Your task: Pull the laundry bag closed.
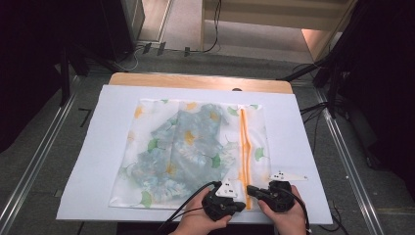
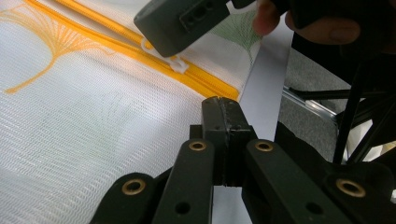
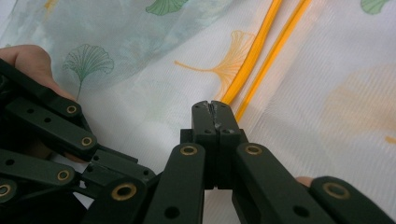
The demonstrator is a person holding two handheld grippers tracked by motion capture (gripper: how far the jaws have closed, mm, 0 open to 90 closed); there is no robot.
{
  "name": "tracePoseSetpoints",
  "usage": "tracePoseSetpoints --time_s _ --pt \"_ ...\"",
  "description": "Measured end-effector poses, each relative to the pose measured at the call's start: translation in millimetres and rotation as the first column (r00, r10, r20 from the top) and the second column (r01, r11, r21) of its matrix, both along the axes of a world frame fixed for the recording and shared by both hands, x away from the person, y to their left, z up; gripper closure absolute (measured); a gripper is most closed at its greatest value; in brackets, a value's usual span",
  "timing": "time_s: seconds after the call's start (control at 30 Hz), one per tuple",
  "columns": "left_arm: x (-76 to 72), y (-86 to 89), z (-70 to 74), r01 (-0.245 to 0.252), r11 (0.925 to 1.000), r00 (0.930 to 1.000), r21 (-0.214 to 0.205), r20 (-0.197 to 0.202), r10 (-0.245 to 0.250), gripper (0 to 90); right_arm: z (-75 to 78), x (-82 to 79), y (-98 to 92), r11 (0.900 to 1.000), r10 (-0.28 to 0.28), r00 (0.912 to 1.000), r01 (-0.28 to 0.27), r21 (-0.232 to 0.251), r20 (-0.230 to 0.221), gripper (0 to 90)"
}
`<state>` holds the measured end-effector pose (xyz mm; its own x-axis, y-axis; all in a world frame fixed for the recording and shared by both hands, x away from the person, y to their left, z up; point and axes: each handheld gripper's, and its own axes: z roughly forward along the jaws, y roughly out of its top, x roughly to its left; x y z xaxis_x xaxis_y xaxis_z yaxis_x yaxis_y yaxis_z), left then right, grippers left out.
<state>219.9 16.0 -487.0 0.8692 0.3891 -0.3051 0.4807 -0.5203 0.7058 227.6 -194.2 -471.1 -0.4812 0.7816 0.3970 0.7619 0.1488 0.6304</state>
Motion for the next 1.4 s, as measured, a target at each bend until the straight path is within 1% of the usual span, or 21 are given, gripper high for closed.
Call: tracePoseSetpoints --time_s 0.13,0.3,0.4,0.43,0.63,0.9,1.0,1.13,1.3,1.4 --pt "0.1 -0.1 0.0 0.0 1.0 1.0 0.0 -0.001 0.0 90.0 0.7 4.1 -1.1 0.9998 -0.004 0.9999 0.004 0.018 0.009 90.0" --pt "0.2 0.1 0.1 0.0 1.0 1.0 0.003 0.0 0.0 90.0 1.5 12.3 1.9 0.9999 -0.01 0.9995 0.01 0.006 0.03 90.0" --pt "0.2 0.2 0.2 0.0 1.0 1.0 0.004 0.001 0.0 90.0 2.5 16.8 2.2 0.9997 -0.023 0.9992 0.023 0.0 0.031 90.0" --pt "0.1 0.1 0.1 0.0 1.0 1.0 0.003 0.001 0.0 90.0 2.4 18.8 1.9 0.9997 -0.023 0.999 0.023 -0.001 0.039 90.0" --pt "0.4 0.2 0.0 0.0 1.0 1.0 0.002 -0.001 0.0 90.0 4.7 25.3 0.1 0.9994 -0.034 0.9985 0.033 0.01 0.043 90.0" --pt "0.8 0.2 0.0 0.001 1.0 1.0 0.003 -0.001 -0.001 90.0 5.9 35.1 0.8 0.9993 -0.033 0.9974 0.034 -0.015 0.065 90.0" --pt "0.7 0.2 0.0 -0.001 1.0 1.0 0.002 -0.003 0.001 90.0 7.0 40.6 1.1 0.9993 -0.035 0.9978 0.036 -0.015 0.057 90.0" --pt "0.7 0.2 0.0 -0.001 1.0 1.0 0.002 -0.004 0.001 90.0 7.6 48.4 2.6 0.9993 -0.027 0.9972 0.029 -0.024 0.069 90.0" --pt "0.6 0.3 0.0 -0.002 1.0 1.0 0.001 -0.004 0.002 90.0 5.0 58.8 3.2 0.9991 -0.038 0.9975 0.039 -0.017 0.06 90.0" --pt "0.7 0.2 -0.1 -0.003 1.0 1.0 -0.001 -0.006 0.003 90.0 5.2 64.2 2.8 0.9991 -0.037 0.9971 0.038 -0.018 0.066 90.0"
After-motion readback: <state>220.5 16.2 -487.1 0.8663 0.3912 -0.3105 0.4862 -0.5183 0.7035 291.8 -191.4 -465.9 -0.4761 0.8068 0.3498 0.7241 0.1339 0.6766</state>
